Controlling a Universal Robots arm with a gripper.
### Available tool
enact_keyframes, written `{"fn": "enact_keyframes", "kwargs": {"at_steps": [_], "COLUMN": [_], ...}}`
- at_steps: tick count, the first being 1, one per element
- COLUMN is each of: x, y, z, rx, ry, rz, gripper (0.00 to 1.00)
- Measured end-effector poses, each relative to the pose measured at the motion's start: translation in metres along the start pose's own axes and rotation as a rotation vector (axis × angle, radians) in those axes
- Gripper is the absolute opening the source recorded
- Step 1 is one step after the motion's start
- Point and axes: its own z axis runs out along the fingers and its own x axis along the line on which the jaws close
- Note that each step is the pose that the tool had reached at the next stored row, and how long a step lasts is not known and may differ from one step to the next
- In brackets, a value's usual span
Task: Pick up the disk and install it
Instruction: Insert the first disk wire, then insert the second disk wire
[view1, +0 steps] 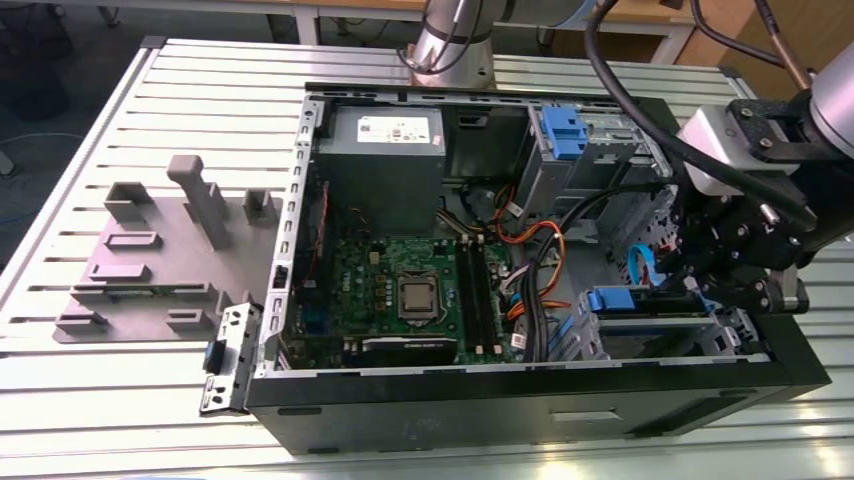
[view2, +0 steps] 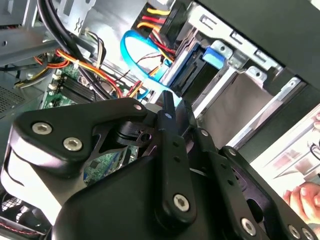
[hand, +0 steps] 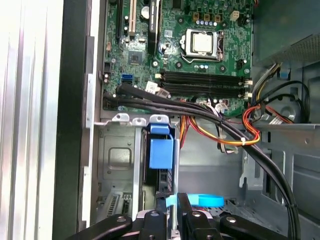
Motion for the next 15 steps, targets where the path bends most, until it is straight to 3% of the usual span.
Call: {"fn": "enact_keyframes", "kwargs": {"at_steps": [15], "x": [-0.0005], "y": [-0.0019], "z": [-0.0038], "rx": [0.0000], "ry": [0.0004], "rz": [0.000], "gripper": [0.24]}}
